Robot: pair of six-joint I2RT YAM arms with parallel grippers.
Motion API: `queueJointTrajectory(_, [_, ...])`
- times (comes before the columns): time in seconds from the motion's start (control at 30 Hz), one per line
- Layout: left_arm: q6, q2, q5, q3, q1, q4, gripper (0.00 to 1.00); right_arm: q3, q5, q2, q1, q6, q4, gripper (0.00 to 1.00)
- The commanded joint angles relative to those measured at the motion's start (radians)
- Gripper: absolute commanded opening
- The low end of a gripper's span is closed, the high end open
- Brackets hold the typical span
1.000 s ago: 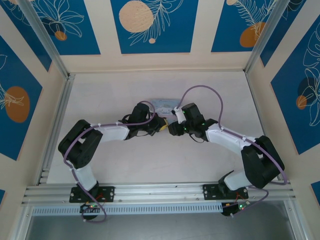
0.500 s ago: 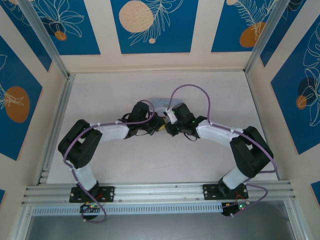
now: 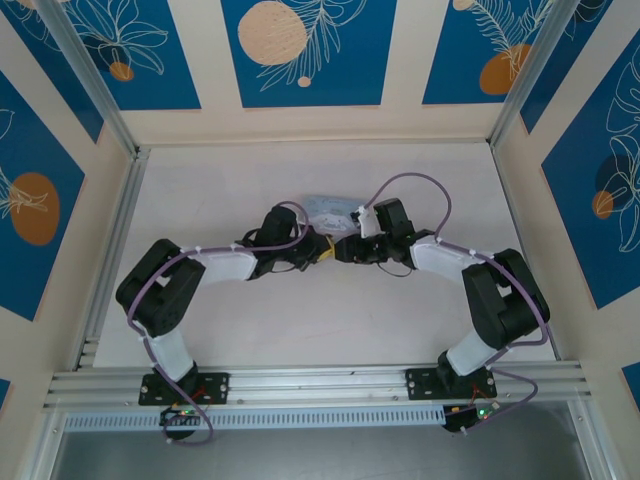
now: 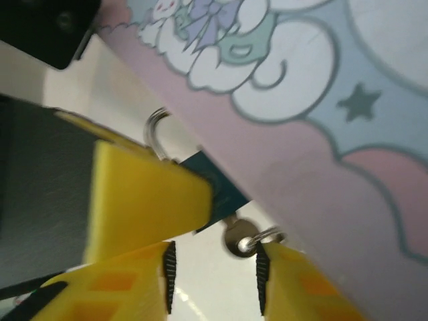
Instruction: Unlock a padlock with a key
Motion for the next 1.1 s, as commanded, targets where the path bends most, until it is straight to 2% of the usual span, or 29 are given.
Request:
queueJointTrajectory(0.0, [0.032, 0.009, -0.014, -0.012, -0.007, -0.009, 0.0, -0.062, -0.09, -0.041, -0.003, 0.101, 0.078, 0.47])
queueJointTrajectory(0.07, [0.048, 0.007, -0.019, -0.017, -0.007, -0.019, 0.03, -0.093, -0.08, -0.052, -0.012, 0.139, 0.116, 0.49])
queueJointTrajectory(0.13, [0.057, -0.001, -0.02, -0.026, -0.007, -0.014, 0.18, -0.106, -0.056, -0.057, -0.013, 0.167, 0.132, 0.51])
queueJointTrajectory(0.23, [0.085, -0.031, -0.035, -0.031, -0.007, -0.046, 0.5, -0.115, -0.014, -0.065, -0.012, 0.198, 0.145, 0.53])
queueJointTrajectory(0.3, [0.107, -0.061, -0.051, -0.031, -0.007, -0.078, 0.64, -0.116, -0.006, -0.058, -0.014, 0.217, 0.161, 0.53])
queueJointTrajectory(0.37, [0.127, -0.09, -0.068, -0.029, -0.006, -0.114, 0.72, -0.113, -0.002, -0.048, -0.013, 0.235, 0.174, 0.53])
queueJointTrajectory(0.53, [0.161, -0.159, -0.098, -0.026, 0.009, -0.183, 0.84, -0.08, 0.016, -0.003, -0.007, 0.251, 0.181, 0.53])
queueJointTrajectory(0.8, [0.231, -0.235, -0.154, 0.001, 0.034, -0.306, 0.93, 0.028, 0.151, 0.059, -0.051, 0.205, 0.15, 0.53])
queueJointTrajectory(0.9, [0.24, -0.238, -0.16, 0.015, 0.045, -0.331, 0.95, 0.076, 0.128, 0.075, -0.076, 0.153, 0.122, 0.52])
queueJointTrajectory(1.07, [0.276, -0.227, -0.172, 0.059, 0.07, -0.397, 0.99, 0.056, 0.116, 0.047, -0.045, 0.076, 0.077, 0.5])
